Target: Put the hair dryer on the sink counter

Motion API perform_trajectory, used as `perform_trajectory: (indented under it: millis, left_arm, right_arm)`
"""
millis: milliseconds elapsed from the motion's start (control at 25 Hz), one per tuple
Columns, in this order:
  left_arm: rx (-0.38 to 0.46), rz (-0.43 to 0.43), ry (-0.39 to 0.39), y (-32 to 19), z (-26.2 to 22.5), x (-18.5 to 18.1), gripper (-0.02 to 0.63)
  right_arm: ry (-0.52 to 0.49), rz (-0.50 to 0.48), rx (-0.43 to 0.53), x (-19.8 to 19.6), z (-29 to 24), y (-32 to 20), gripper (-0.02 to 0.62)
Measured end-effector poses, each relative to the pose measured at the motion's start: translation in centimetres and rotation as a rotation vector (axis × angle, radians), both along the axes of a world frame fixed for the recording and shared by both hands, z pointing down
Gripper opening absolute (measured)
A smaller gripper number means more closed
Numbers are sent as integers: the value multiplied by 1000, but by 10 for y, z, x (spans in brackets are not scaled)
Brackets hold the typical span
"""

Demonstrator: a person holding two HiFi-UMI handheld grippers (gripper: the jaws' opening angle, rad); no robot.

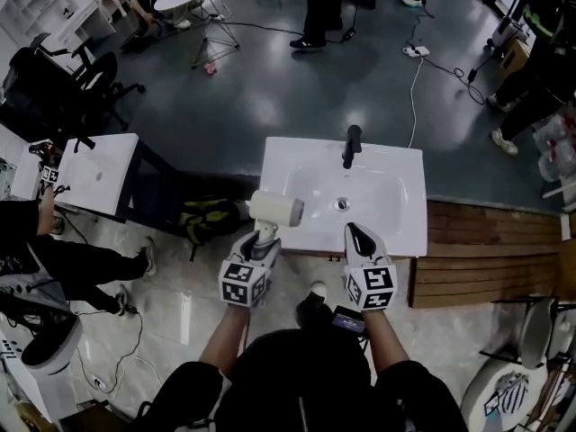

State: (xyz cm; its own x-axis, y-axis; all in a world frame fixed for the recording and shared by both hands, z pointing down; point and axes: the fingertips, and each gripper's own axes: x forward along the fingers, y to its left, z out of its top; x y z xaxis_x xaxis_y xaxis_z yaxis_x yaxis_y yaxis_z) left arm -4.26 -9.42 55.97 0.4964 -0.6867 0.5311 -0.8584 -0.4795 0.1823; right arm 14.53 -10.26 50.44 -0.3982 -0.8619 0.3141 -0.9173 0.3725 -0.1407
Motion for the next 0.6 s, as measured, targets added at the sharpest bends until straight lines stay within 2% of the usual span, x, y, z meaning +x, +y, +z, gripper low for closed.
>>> perform_trajectory:
  millis: [280, 600]
  left_arm:
    - [-16, -32, -16, -8, -9, 5, 204]
    - [7, -62, -16, -18, -17, 7, 202]
  right_arm:
    - [-15, -31, -14, 7, -7, -15, 5]
    - [-13, -73, -6, 5, -10, -24, 5]
